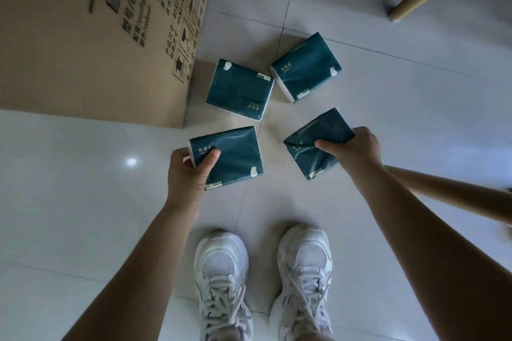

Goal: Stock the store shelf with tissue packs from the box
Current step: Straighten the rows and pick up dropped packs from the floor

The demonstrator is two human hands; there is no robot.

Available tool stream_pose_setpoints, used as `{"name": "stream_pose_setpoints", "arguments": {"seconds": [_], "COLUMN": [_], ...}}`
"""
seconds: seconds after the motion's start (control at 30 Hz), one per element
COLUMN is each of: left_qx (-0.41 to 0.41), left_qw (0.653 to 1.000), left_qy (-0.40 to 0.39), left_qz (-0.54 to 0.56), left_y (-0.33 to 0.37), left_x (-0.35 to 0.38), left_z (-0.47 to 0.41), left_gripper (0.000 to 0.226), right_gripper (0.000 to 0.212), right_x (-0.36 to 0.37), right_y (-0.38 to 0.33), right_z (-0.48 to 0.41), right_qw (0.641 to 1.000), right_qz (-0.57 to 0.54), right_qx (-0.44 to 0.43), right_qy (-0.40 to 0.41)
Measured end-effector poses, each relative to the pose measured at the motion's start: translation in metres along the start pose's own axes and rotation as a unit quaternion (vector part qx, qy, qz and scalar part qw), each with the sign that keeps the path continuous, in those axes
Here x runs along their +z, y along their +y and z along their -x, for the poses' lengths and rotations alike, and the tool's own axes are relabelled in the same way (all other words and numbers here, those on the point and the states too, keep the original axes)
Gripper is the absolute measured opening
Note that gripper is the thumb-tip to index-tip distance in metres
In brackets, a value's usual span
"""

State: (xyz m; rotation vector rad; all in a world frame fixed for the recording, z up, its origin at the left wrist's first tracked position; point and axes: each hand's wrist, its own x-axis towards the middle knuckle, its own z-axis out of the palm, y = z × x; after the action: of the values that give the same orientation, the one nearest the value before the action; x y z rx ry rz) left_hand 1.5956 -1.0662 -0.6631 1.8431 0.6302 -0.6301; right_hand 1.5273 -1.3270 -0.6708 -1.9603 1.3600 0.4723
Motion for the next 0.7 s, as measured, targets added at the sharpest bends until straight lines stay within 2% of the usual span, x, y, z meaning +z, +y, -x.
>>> {"name": "stream_pose_setpoints", "arguments": {"seconds": [0.07, 0.2, 0.33, 0.5, 0.6, 0.7], "left_qx": [-0.007, -0.043, -0.078, -0.058, -0.017, 0.031], "left_qw": [1.0, 0.999, 0.996, 0.995, 0.994, 0.99], "left_qy": [-0.002, -0.005, -0.027, -0.051, -0.062, -0.086], "left_qz": [0.012, 0.03, 0.045, 0.066, 0.088, 0.11], "left_y": [0.018, 0.059, 0.121, 0.225, 0.293, 0.355], "left_x": [-0.014, -0.056, -0.108, -0.166, -0.187, -0.197], "left_z": [0.02, 0.072, 0.149, 0.258, 0.326, 0.39], "left_gripper": [0.036, 0.045, 0.07, 0.05, 0.033, 0.025], "right_gripper": [0.056, 0.058, 0.046, 0.044, 0.038, 0.038], "right_x": [-0.011, -0.048, -0.105, -0.204, -0.272, -0.343], "right_y": [-0.006, -0.022, -0.053, -0.1, -0.129, -0.153], "right_z": [0.027, 0.098, 0.187, 0.306, 0.37, 0.422], "right_qw": [1.0, 0.998, 0.995, 0.985, 0.974, 0.974], "right_qz": [-0.014, -0.065, -0.1, -0.172, -0.228, -0.226], "right_qx": [0.015, -0.013, -0.013, 0.009, -0.002, -0.025], "right_qy": [-0.001, 0.01, 0.001, -0.015, -0.006, 0.015]}}
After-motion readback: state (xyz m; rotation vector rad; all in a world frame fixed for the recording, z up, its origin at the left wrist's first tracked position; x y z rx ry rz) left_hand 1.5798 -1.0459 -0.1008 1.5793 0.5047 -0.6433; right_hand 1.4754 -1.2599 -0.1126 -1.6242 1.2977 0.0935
